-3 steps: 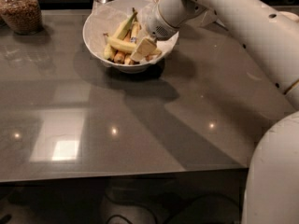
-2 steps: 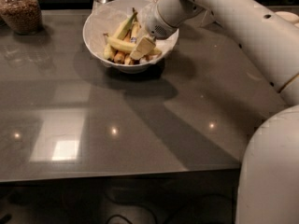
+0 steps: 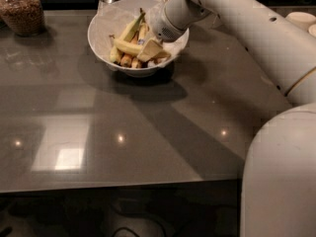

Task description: Pick banana from white bowl

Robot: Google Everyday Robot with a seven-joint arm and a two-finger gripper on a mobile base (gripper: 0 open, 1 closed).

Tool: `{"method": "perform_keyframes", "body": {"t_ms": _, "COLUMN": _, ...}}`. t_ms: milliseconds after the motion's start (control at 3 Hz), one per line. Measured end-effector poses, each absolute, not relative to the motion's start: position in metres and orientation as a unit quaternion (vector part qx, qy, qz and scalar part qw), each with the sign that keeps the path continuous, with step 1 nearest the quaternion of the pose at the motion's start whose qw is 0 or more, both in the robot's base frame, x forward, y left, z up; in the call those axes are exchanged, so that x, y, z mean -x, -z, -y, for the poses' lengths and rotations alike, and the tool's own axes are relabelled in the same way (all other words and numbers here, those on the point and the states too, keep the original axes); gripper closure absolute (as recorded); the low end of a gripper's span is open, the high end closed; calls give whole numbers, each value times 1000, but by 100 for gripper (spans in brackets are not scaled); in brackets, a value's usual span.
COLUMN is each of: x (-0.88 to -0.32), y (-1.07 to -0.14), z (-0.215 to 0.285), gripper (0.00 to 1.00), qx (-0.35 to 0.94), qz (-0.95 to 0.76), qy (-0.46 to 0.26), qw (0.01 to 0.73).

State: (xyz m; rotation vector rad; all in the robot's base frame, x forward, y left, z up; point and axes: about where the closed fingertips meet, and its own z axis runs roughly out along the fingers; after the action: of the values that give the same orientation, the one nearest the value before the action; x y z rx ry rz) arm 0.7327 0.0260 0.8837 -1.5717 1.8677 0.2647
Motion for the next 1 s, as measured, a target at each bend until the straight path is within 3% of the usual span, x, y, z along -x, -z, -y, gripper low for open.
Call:
{"method": "perform_keyframes", "body": {"t_ms": 333, "x": -730, "y": -870, "z": -30, "gripper": 48, "qx": 608, "qz": -718, "qy": -108, "qw": 322}}
{"method": "perform_keyframes", "body": {"t_ms": 1000, "x": -729, "y": -874, "z": -30, "gripper": 90, "qx": 608, "qz": -718, "qy": -108, "qw": 322}}
